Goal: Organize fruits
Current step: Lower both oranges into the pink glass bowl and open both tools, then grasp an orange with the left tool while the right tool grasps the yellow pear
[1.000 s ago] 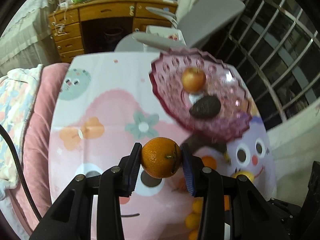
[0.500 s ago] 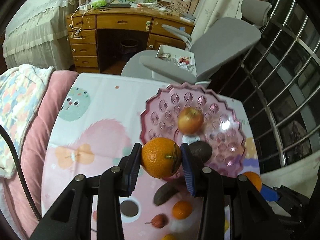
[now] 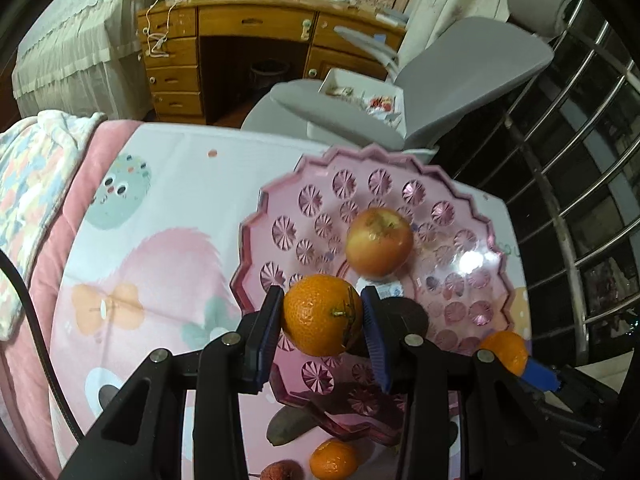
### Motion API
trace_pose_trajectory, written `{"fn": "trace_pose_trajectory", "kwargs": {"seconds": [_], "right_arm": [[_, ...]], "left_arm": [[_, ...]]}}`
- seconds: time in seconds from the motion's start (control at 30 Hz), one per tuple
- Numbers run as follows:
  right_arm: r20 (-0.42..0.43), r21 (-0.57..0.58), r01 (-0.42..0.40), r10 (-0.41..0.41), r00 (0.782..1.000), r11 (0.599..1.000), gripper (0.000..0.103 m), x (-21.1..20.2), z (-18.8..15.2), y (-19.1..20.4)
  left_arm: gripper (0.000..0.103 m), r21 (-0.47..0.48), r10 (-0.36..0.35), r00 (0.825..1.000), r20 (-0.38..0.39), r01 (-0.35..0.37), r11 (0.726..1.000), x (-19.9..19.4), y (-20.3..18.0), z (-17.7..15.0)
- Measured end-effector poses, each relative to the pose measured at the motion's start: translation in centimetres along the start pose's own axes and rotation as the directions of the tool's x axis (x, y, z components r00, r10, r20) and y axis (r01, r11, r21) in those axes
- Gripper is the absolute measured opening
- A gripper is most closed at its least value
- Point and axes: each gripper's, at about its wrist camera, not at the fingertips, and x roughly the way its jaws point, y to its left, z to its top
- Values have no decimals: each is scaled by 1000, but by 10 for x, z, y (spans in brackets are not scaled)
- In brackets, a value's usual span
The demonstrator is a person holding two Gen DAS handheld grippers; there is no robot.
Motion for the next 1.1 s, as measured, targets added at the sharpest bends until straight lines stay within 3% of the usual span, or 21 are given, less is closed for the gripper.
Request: {"fn": "trace_pose_trajectory", "kwargs": {"seconds": [0.07,0.2,0.37,0.8,1.1], "right_arm": [[-11,10,-2,2,1000,1000,43,5,0,-4],[-27,49,13,-12,1000,999,44,11,-1,-12],[-1,58,12,-11,1000,998,49,4,-1,-10],[21,79,-9,7,1000,997,56,-17,-24,3],[-19,124,-8,11,1000,992,67,-21,-75,2]], "left_arm": [[39,-11,3,1000,-16,-3,1000,5,3,-3],[60,-52,-8,1000,-22,7,999,2,12,-6],[67,-68,4,1000,2,-4,998,-14,21,-9],[67,-96,0,1000,12,1,995,-56,55,-51],[70,-109,25,996,-80,-34,993,-67,87,-97]]}}
